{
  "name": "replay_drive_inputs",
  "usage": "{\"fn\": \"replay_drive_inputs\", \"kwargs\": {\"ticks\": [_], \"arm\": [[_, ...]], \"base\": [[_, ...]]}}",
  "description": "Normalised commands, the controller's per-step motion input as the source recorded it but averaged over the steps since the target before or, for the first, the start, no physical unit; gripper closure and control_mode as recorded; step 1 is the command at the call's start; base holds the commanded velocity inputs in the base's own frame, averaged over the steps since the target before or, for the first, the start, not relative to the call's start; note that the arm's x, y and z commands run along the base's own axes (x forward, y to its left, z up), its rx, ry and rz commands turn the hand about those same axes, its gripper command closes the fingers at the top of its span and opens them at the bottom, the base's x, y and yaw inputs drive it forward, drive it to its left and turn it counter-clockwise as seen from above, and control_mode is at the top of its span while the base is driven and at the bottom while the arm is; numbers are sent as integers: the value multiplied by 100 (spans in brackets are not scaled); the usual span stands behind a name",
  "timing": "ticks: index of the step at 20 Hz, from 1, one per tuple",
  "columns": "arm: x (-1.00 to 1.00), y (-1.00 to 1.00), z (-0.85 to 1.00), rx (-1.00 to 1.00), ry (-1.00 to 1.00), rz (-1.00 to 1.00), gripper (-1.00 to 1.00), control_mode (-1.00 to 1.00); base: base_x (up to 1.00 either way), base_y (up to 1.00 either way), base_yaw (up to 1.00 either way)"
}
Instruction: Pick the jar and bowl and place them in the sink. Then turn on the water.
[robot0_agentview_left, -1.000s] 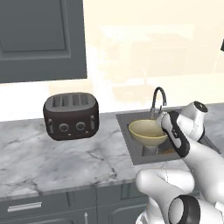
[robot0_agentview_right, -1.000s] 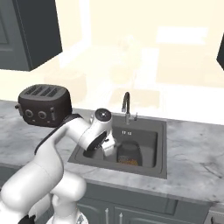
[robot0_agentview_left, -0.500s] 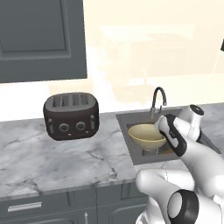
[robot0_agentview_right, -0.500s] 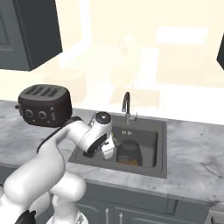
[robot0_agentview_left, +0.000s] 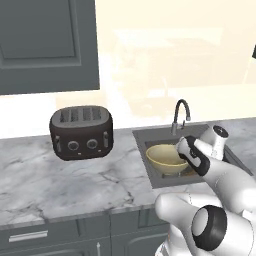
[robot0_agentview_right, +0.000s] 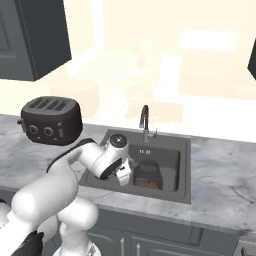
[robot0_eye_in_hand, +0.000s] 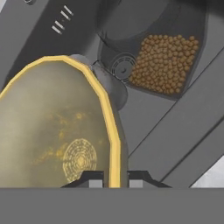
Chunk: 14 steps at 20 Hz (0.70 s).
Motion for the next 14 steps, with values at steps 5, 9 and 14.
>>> {"fn": "replay_drive_inputs", "kwargs": {"ticks": [5,9,14], "arm": [[4,0,-18,0,0,-2,100,-100],[0,-1,-3,0,0,-1,100,-100],[0,0,-3,0,0,0,100,-100]], "base": [[0,0,0],[0,0,0],[0,0,0]]}}
